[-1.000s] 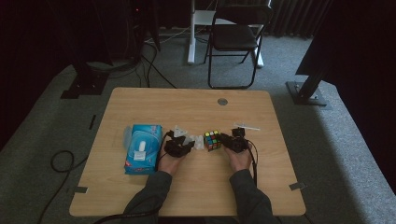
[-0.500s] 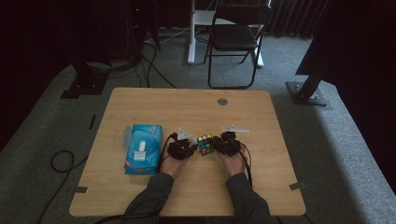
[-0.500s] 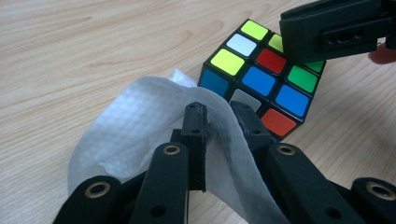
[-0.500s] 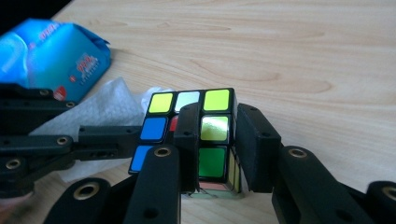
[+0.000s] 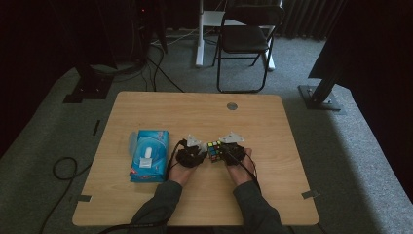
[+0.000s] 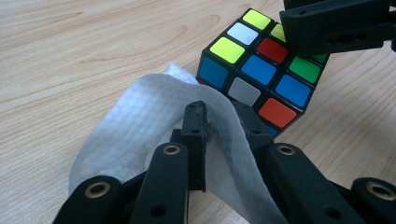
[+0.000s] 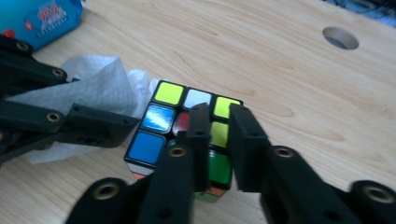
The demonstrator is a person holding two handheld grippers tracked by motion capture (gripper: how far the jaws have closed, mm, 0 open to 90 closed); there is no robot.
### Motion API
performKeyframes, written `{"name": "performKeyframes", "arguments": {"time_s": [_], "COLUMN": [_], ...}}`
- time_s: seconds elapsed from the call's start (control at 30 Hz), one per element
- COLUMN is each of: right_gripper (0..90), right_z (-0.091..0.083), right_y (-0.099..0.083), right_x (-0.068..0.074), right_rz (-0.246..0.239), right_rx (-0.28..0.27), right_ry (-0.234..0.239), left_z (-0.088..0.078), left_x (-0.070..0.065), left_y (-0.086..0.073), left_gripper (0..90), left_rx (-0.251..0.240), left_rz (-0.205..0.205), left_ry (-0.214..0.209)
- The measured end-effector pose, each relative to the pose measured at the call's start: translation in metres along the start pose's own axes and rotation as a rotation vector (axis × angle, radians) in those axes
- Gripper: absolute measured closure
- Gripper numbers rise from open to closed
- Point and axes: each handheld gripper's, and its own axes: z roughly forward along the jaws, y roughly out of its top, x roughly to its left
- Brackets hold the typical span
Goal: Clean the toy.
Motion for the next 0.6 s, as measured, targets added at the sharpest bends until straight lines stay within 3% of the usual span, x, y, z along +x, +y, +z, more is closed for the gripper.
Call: {"name": "performKeyframes", "arguments": {"time_s": [0.23,0.37,0.47,0.57,0.6], "right_gripper": [82.2,66.5,72.6,72.8,72.6], "right_z": [0.000,-0.003,-0.004,-0.005,-0.005], "right_y": [0.002,-0.001,-0.004,-0.003,-0.003], "right_x": [-0.001,-0.008,-0.013,-0.015,-0.017], "right_rz": [0.001,0.061,0.096,0.114,0.140], "right_rx": [0.020,0.020,0.021,0.031,0.038], "right_ry": [-0.016,-0.042,-0.009,0.004,0.017], "left_z": [0.000,0.001,0.002,0.002,0.002], "left_x": [0.000,0.000,0.000,-0.001,-0.003], "left_y": [0.000,-0.001,-0.001,0.000,0.000], "left_gripper": [77.0,77.0,77.0,77.0,77.0], "left_rx": [0.002,0.004,0.004,0.005,0.004], "left_rz": [0.002,0.000,-0.001,0.004,0.008], "left_ry": [0.001,0.000,-0.001,-0.005,-0.007]}}
